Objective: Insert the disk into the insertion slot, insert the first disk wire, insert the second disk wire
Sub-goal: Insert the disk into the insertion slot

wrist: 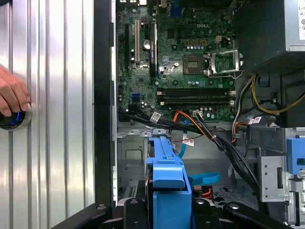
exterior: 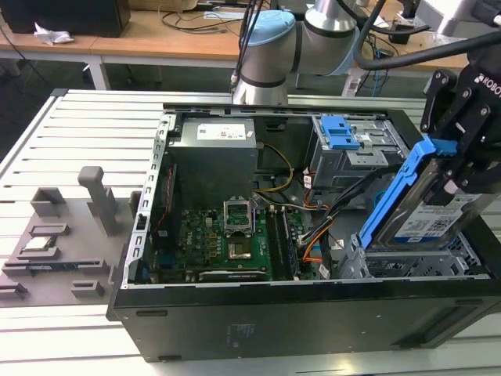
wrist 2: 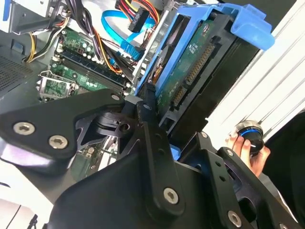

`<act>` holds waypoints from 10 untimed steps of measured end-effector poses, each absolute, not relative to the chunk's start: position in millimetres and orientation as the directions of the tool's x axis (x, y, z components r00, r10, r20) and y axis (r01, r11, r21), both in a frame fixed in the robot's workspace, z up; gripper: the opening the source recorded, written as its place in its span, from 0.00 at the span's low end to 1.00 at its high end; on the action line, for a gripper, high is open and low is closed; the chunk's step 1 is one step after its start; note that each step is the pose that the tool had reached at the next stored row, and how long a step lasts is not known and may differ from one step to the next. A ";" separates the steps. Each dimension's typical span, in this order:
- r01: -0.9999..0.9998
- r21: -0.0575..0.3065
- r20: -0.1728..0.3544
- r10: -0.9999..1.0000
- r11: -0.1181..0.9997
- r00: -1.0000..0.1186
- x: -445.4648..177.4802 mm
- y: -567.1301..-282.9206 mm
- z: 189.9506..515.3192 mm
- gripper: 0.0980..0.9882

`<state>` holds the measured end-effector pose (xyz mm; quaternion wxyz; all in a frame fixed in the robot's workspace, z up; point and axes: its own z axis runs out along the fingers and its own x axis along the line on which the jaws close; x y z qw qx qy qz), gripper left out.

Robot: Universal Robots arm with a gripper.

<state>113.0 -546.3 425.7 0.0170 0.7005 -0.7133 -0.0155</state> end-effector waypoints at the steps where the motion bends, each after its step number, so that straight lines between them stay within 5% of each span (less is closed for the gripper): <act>1: -0.999 0.046 0.003 -1.000 0.018 -0.018 113.0 -546.3 424.0 0.30; 10: -0.999 0.046 0.003 -1.000 0.018 -0.018 112.9 -546.3 400.5 0.30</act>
